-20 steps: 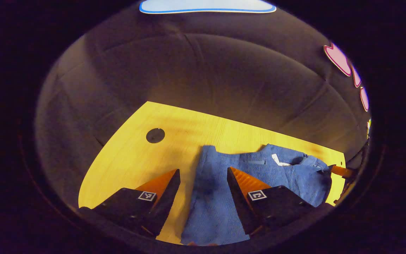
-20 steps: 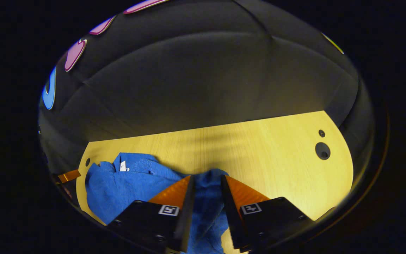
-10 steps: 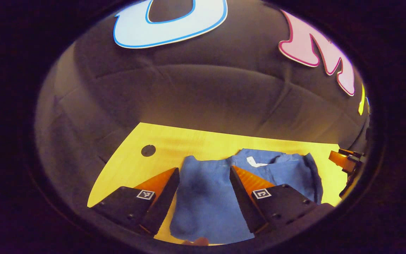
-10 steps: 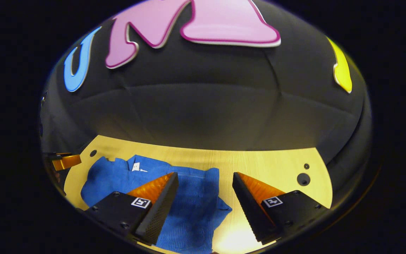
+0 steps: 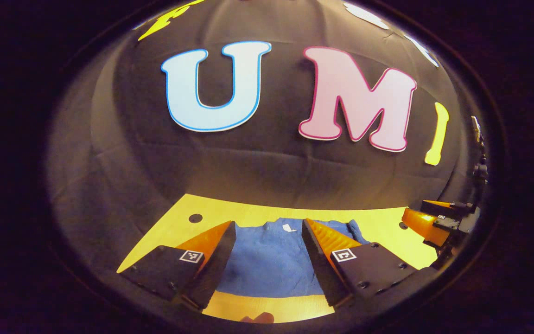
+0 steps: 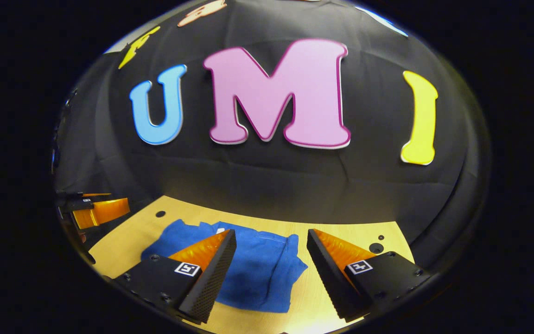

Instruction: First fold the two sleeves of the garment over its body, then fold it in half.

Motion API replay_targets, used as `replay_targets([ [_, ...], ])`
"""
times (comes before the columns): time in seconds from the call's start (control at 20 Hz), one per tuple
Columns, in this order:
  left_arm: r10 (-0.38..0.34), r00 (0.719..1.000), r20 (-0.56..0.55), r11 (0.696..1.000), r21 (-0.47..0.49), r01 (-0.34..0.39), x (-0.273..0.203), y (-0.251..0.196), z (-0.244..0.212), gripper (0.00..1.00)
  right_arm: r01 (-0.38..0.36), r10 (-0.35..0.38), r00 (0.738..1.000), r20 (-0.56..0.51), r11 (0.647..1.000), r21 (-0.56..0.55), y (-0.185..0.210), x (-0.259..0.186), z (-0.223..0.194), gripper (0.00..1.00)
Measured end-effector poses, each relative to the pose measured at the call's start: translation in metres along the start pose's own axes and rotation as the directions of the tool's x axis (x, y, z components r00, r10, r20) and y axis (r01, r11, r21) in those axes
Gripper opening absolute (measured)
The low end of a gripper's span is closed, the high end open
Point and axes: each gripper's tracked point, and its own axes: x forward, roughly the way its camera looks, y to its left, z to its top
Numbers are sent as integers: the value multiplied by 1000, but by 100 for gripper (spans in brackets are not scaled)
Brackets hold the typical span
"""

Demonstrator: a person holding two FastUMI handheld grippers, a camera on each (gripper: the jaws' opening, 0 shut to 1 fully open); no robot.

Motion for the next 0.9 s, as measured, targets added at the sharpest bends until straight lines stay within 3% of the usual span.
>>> replay_targets([
  [0.15,-48,996,77,999,2,48,-53,-12,3,83,-13,14,996,88,1000,-12,21,-76,19,98],
  [0.4,-75,974,215,997,47,67,-161,-18,4,83,-19,22,983,181,1000,-20,58,-204,33,97],
  [0.55,-82,925,372,992,115,42,-215,-21,14,80,-8,9,975,224,1000,-2,67,-262,43,97],
  [0.85,-132,898,420,989,113,93,-298,-48,-15,80,66,-54,938,342,998,-23,74,-345,66,100],
  [0.9,-135,894,428,989,109,97,-306,-48,-17,82,72,-58,932,359,997,-26,76,-356,67,89],
])
